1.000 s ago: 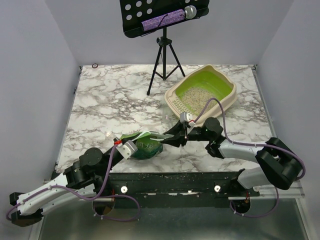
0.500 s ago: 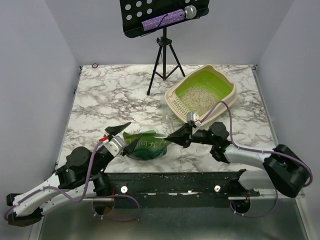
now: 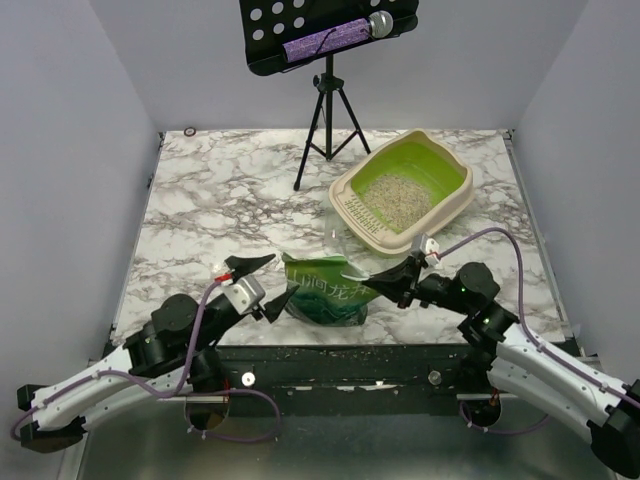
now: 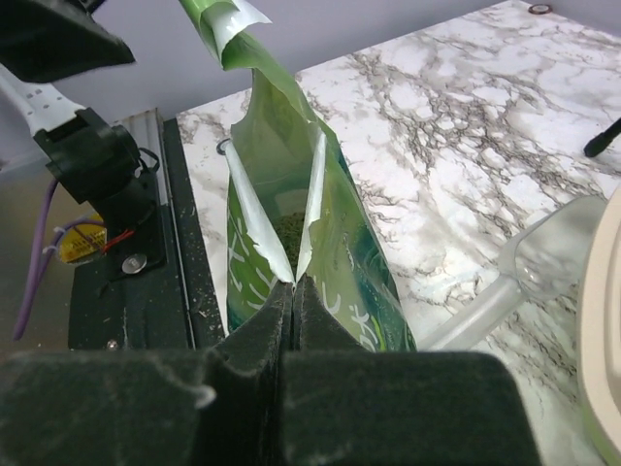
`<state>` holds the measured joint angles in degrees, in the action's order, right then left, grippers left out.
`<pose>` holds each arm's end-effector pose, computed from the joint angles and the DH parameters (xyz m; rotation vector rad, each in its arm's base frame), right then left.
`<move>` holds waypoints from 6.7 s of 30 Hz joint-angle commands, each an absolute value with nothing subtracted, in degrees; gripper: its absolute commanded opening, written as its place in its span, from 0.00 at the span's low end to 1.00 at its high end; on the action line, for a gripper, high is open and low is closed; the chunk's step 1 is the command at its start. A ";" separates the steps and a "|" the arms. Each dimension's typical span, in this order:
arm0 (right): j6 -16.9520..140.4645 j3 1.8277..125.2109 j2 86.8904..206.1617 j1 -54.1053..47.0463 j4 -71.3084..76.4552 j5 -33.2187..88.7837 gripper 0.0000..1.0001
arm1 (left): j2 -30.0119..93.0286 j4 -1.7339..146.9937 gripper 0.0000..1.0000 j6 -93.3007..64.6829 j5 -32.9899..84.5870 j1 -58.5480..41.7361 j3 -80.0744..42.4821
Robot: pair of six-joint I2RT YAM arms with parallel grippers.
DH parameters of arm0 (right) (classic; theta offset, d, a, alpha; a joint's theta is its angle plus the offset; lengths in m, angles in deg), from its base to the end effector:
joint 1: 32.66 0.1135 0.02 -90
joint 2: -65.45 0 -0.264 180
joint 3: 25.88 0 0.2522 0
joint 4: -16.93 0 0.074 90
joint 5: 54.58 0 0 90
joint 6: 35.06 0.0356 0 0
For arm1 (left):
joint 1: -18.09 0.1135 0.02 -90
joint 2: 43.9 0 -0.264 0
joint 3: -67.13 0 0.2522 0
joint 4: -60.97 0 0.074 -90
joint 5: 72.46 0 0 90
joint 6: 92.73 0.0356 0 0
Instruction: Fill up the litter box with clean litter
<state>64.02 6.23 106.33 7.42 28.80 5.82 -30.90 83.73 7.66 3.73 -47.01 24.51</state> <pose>0.1222 0.1258 0.2535 -0.8382 1.3904 1.0624 0.0455 -0.0779 0.3105 0.7409 1.2848 -0.6033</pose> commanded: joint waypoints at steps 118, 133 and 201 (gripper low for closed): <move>74.65 34.62 114.23 -3.74 -31.81 -6.15 0.48 | 6.37 107.52 0.00 -44.39 69.75 -11.88 26.13; 55.57 48.70 125.20 31.22 -38.58 11.23 0.57 | 7.25 105.41 0.00 -46.32 68.69 -11.79 25.07; 48.18 41.85 136.03 41.62 -33.31 40.27 0.00 | -2.94 103.67 0.36 -25.85 47.03 -7.57 9.50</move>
